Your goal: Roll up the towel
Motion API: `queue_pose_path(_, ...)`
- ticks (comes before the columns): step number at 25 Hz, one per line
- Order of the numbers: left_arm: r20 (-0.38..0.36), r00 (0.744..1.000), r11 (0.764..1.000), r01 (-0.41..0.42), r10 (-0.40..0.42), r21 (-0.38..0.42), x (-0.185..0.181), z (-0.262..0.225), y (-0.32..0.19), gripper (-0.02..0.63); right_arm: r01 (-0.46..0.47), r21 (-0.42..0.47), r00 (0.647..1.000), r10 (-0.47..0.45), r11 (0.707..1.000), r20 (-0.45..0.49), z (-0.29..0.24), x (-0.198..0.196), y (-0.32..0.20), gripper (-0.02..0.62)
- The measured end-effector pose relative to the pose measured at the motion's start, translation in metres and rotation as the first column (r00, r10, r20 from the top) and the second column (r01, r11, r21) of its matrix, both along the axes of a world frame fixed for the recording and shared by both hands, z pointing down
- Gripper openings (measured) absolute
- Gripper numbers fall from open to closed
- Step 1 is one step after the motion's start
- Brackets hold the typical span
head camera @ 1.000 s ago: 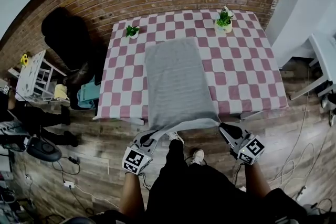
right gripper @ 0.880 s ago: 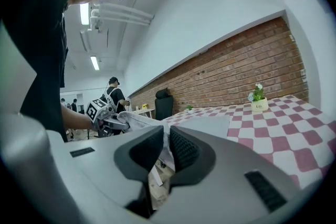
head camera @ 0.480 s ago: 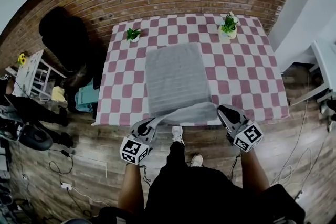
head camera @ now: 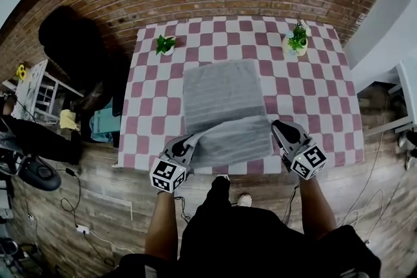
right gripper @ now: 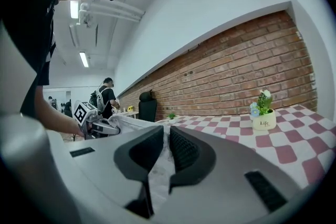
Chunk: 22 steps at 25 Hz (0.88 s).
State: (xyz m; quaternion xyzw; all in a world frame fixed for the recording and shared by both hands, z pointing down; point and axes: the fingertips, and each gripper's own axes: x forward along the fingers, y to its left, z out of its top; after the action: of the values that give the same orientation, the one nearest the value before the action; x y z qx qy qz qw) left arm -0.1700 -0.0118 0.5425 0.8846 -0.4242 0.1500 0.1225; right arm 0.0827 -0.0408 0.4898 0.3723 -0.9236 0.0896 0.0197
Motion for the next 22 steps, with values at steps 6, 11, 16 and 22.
queue_pose_path(6, 0.0, 1.0, 0.999, 0.0, 0.0, -0.041, -0.013, 0.014, -0.058, 0.014, -0.025, -0.039, 1.0, 0.025, 0.999, -0.017, 0.016, -0.013, -0.064, 0.038)
queue_pose_path(11, 0.005, 1.0, 0.997, 0.001, -0.001, -0.073, -0.021, 0.031, -0.111, 0.017, -0.066, -0.079, 0.998, 0.065, 0.995, -0.022, 0.034, -0.021, -0.119, 0.038)
queue_pose_path(16, -0.011, 1.0, 0.994, 0.016, -0.017, -0.107, -0.028, 0.05, -0.16, 0.028, -0.095, -0.113, 0.995, 0.091, 0.989, -0.048, 0.056, -0.023, -0.166, 0.038)
queue_pose_path(22, -0.01, 1.0, 0.988, 0.024, -0.026, -0.155, -0.034, 0.075, -0.209, 0.028, -0.13, -0.144, 0.99, 0.12, 0.981, -0.078, 0.081, -0.031, -0.219, 0.038)
